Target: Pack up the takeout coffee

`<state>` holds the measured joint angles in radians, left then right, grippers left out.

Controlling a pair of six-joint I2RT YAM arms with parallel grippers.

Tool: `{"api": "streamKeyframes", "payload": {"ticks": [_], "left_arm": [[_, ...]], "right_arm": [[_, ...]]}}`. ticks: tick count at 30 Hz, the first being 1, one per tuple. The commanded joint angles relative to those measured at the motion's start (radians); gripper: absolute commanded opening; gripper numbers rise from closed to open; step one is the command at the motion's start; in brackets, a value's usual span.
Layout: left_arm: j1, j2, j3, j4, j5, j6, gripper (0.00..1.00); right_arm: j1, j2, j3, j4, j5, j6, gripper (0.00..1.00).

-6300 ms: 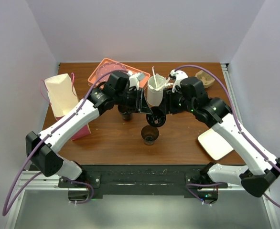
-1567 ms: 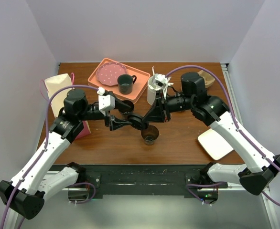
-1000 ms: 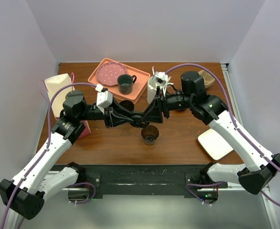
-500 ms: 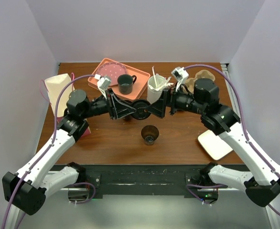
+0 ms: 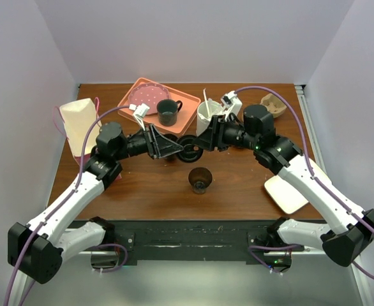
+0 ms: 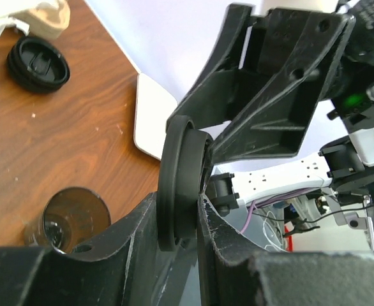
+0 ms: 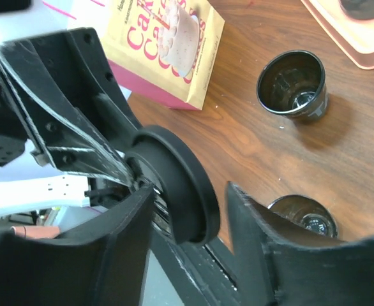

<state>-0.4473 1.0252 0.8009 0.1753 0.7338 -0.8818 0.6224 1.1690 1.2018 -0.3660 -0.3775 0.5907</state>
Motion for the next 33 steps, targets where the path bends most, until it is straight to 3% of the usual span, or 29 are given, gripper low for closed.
{"api": "streamKeyframes", "payload": {"ticks": [1,4,9,16,19,26,30,33], "left_arm": [[-0.005,0.004,0.001,0.027,-0.004,-0.040,0.29],[-0.005,0.004,0.001,0.029,-0.008,-0.040,0.34],[-0.005,0.015,0.000,0.041,-0.001,-0.042,0.36],[-0.005,0.007,0.014,0.036,-0.008,0.012,0.76],[-0.005,0.013,0.044,-0.042,-0.042,0.087,0.81],[-0.027,0.072,0.078,-0.275,-0.172,0.296,0.76],[-0.129,0.120,0.083,-0.370,-0.287,0.409,0.74],[-0.179,0.141,0.067,-0.373,-0.321,0.403,0.73]], "right_arm": [[-0.001,-0.009,-0.010,0.078,0.022,0.044,0.45],[-0.001,-0.012,-0.018,0.064,0.028,0.050,0.34],[-0.001,-0.015,-0.024,0.033,0.015,0.052,0.31],[0.000,-0.038,-0.041,-0.051,0.026,0.037,0.26],[0.000,-0.057,-0.059,-0.100,0.035,0.012,0.25],[-0.001,-0.060,-0.155,-0.136,0.026,-0.011,0.24],[-0.003,-0.034,-0.200,-0.096,0.012,-0.003,0.25],[-0.001,-0.017,-0.223,-0.071,0.006,0.010,0.24]]}}
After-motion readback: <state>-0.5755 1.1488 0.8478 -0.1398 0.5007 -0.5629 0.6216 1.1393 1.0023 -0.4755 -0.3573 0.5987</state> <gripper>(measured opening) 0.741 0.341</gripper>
